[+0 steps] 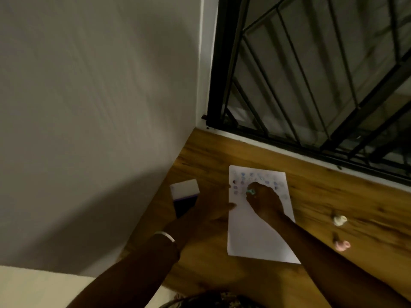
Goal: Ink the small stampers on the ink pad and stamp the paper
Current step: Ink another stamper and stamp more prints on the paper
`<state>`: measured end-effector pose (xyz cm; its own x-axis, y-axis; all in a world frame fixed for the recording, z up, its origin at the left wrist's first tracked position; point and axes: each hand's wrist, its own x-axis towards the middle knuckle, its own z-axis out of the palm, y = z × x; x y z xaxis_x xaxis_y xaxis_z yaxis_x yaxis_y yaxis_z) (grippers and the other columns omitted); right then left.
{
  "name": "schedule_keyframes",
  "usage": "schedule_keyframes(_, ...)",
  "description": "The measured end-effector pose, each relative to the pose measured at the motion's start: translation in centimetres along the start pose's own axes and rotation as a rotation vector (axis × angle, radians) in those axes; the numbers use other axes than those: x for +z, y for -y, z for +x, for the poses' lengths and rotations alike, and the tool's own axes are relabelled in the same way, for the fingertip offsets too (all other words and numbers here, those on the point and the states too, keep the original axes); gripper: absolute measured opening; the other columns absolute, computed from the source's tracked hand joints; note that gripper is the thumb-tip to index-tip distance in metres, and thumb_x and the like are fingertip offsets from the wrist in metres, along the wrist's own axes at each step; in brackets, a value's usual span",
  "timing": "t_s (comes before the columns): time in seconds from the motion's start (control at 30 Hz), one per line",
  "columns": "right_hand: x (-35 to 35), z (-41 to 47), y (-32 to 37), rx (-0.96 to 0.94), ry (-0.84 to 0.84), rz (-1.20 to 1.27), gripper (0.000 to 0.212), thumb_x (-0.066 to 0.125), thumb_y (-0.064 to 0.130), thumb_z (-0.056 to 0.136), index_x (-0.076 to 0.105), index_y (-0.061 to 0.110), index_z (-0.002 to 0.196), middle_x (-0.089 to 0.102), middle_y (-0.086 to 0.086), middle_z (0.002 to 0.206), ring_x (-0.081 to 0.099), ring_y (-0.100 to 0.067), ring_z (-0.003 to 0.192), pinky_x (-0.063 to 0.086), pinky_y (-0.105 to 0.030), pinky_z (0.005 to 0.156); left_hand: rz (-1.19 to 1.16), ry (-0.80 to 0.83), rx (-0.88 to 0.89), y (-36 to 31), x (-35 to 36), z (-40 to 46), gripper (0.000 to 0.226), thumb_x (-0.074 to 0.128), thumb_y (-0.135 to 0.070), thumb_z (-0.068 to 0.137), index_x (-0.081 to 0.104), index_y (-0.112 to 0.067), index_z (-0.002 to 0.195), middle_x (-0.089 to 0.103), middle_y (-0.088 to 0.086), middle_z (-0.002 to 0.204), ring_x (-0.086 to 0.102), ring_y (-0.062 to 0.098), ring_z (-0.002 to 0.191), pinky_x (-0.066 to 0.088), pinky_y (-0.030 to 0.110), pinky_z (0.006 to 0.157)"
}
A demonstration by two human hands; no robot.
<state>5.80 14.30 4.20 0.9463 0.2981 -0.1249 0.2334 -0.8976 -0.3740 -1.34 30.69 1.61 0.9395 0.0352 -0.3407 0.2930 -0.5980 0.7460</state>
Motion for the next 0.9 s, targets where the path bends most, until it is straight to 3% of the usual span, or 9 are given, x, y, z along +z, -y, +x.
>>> schedule_keyframes(0.1,-0.4,0.1,-2.2,-0.016,0.018,-0.048,0.040,0.049,0.037,0.095,0.052,0.018,0.130,0.059,-0.008,0.133,0.054,-0.026,0.121,0.040,-0.036,0.104,0.271,0.084,0.015,-0.7,2.0,0.9,0.105,0.065,-0.055,0.080,-0.001,-0.022,0.154,0.031,0.010,0.154,0.036,0.032,0.138,0.034,0.042,0.111)
schedule_keyframes(0.2,-0.7,-0.1,-2.6,-0.043,-0.008,-0.073,0.036,0.052,0.037,0.094,0.059,0.018,0.123,0.065,-0.006,0.123,0.060,-0.024,0.112,0.045,-0.034,0.097,0.463,0.137,0.003,-1.4,3.6,1.1,0.125,0.069,-0.062,0.072,-0.015,-0.016,0.152,0.043,0.019,0.142,0.048,0.036,0.124,0.042,0.044,0.100)
schedule_keyframes(0.5,-0.9,0.1,-2.1,-0.114,0.009,-0.137,0.033,0.052,0.033,0.094,0.059,0.021,0.124,0.065,-0.004,0.125,0.059,-0.023,0.112,0.045,-0.034,0.095,0.504,0.135,-0.008,-3.2,4.1,0.0,0.121,0.071,-0.052,0.078,-0.017,-0.011,0.151,0.045,0.022,0.140,0.049,0.037,0.124,0.042,0.048,0.104)
schedule_keyframes(0.9,-0.9,1.0,-1.0,-0.144,0.050,-0.251,0.028,0.052,0.026,0.095,0.060,0.022,0.122,0.065,-0.005,0.123,0.059,-0.025,0.111,0.048,-0.037,0.095,0.549,0.106,-0.030,-3.6,4.0,-0.3,0.115,0.069,-0.053,0.079,-0.009,-0.012,0.153,0.048,0.020,0.138,0.049,0.036,0.125,0.042,0.047,0.104)
